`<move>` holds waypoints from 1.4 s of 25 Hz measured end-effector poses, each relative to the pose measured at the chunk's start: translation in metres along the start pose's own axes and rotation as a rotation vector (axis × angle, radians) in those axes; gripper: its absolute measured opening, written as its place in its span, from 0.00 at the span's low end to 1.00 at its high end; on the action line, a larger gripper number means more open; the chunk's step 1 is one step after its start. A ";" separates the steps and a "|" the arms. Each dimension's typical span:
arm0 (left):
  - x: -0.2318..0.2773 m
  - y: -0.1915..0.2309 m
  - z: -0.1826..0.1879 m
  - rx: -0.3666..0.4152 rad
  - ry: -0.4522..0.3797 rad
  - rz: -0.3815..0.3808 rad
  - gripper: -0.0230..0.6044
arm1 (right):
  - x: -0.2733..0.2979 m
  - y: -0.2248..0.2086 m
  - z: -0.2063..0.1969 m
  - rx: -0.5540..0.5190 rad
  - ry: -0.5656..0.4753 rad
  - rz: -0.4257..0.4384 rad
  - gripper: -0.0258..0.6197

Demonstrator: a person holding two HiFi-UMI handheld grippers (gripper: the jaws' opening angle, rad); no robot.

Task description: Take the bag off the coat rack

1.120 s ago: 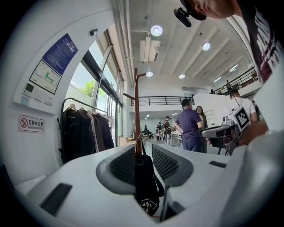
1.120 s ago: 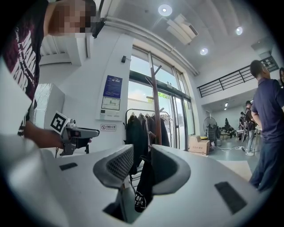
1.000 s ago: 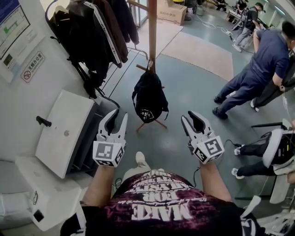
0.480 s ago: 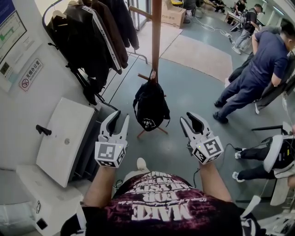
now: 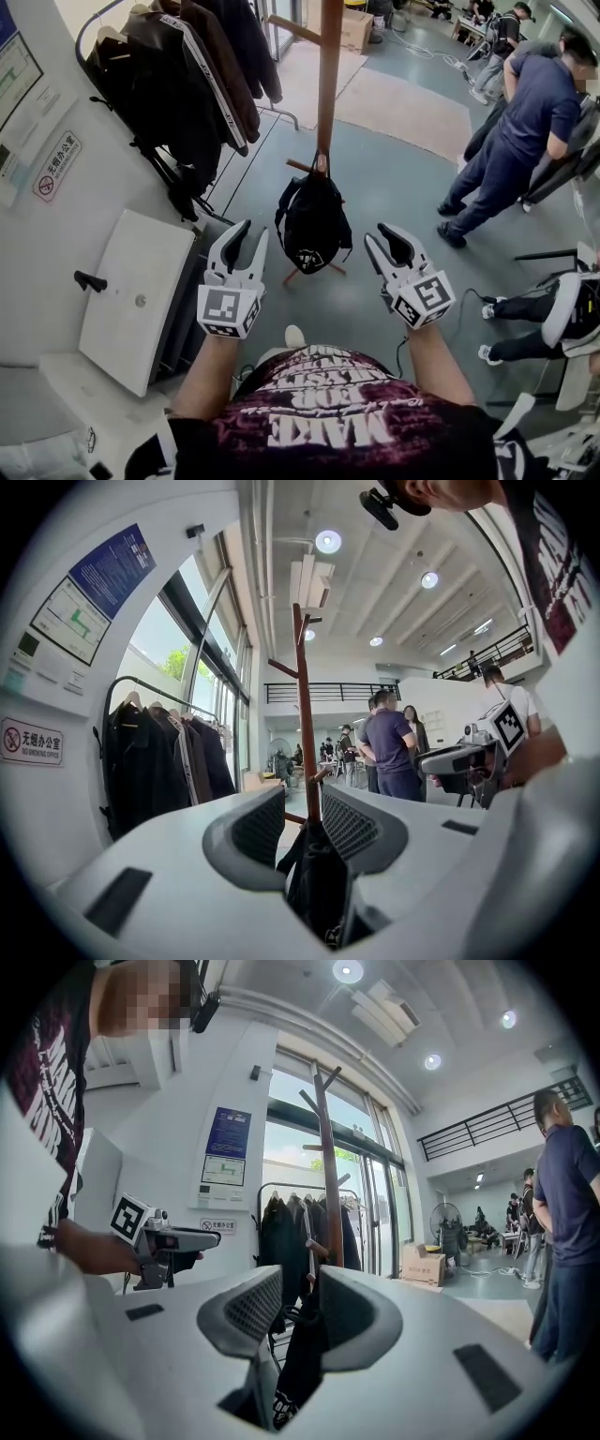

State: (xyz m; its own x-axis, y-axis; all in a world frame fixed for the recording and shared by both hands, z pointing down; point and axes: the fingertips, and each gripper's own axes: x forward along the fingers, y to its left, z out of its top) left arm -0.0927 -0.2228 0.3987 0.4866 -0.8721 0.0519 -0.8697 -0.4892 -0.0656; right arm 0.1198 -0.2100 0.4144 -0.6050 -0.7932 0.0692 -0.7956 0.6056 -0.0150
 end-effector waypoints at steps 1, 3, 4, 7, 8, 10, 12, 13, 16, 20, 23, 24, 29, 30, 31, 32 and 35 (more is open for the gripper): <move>0.003 0.003 0.000 0.002 -0.001 -0.007 0.22 | 0.004 0.000 0.001 -0.001 0.000 -0.004 0.23; 0.009 0.009 -0.001 0.002 -0.001 -0.022 0.22 | 0.012 0.000 0.002 -0.002 0.002 -0.015 0.23; 0.011 0.013 -0.001 0.000 -0.001 -0.028 0.22 | 0.015 0.000 0.002 -0.002 0.004 -0.021 0.23; 0.018 0.022 -0.002 -0.005 -0.006 -0.050 0.22 | 0.025 -0.001 0.002 -0.003 0.008 -0.043 0.23; 0.021 0.024 -0.001 -0.006 -0.008 -0.059 0.22 | 0.028 -0.001 0.003 -0.002 0.006 -0.052 0.23; 0.025 0.027 -0.002 -0.004 -0.013 -0.079 0.22 | 0.033 0.000 0.005 -0.002 0.000 -0.069 0.23; 0.029 0.029 -0.002 0.002 -0.014 -0.095 0.22 | 0.037 0.000 0.004 0.000 -0.003 -0.083 0.23; 0.031 0.030 -0.003 0.004 -0.012 -0.100 0.22 | 0.039 0.001 0.003 0.003 -0.002 -0.088 0.23; 0.035 0.031 -0.006 -0.006 -0.007 -0.108 0.22 | 0.041 0.003 0.000 0.013 0.008 -0.096 0.23; 0.039 0.028 -0.008 -0.019 -0.017 -0.129 0.22 | 0.042 0.001 -0.003 0.015 0.017 -0.107 0.23; 0.042 0.026 -0.011 -0.018 -0.010 -0.134 0.22 | 0.043 -0.003 -0.005 0.020 0.018 -0.107 0.23; 0.043 0.025 -0.013 -0.019 -0.005 -0.135 0.22 | 0.044 -0.005 -0.006 0.022 0.018 -0.106 0.23; 0.054 0.021 -0.021 -0.019 0.025 -0.135 0.22 | 0.057 -0.013 -0.010 0.041 0.017 -0.090 0.23; 0.056 0.021 -0.023 -0.018 0.030 -0.133 0.22 | 0.061 -0.013 -0.011 0.044 0.020 -0.083 0.23; 0.059 0.022 -0.023 -0.017 0.034 -0.130 0.22 | 0.065 -0.014 -0.012 0.046 0.024 -0.074 0.23; 0.062 0.024 -0.024 -0.018 0.037 -0.126 0.22 | 0.069 -0.015 -0.013 0.047 0.027 -0.066 0.23; 0.073 0.028 -0.026 -0.022 0.045 -0.115 0.22 | 0.079 -0.024 -0.015 0.048 0.034 -0.045 0.23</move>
State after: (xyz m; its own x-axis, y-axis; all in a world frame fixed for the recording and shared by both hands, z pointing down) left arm -0.0843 -0.2997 0.4263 0.5797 -0.8083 0.1026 -0.8101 -0.5853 -0.0344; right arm 0.0911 -0.2861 0.4352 -0.5678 -0.8164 0.1048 -0.8231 0.5648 -0.0593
